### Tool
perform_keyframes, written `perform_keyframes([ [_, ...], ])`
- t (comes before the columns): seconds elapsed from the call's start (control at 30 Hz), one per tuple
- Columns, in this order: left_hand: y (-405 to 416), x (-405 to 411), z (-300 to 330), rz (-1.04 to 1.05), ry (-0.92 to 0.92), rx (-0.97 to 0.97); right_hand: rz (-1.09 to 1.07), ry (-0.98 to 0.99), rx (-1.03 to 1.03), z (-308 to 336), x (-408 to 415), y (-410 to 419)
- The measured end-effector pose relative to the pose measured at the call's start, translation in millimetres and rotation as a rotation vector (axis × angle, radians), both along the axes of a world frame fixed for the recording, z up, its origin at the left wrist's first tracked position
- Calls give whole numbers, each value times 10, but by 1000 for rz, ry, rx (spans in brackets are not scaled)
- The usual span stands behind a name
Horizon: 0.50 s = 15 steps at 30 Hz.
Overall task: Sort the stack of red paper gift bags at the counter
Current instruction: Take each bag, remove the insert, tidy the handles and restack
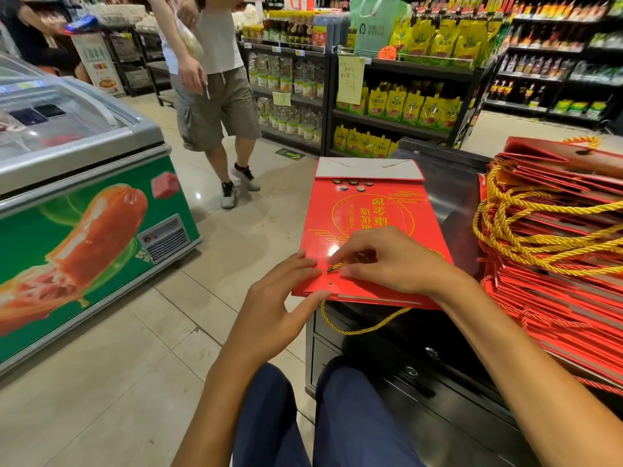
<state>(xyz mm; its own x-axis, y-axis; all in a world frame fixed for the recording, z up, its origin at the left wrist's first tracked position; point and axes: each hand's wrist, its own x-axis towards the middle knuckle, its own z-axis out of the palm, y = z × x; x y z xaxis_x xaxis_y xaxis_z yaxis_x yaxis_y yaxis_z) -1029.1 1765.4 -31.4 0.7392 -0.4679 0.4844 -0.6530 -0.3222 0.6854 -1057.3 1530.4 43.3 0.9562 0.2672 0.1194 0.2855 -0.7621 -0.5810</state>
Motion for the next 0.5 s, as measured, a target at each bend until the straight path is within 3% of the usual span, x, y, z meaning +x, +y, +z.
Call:
perform_keyframes([
  [0.17,2,-5,3,8,-12,0,-29,-59,-16,-2,-6,-3],
  [0.5,-13,-30,12,19,-32,-43,145,-132,-363,274,12,158],
])
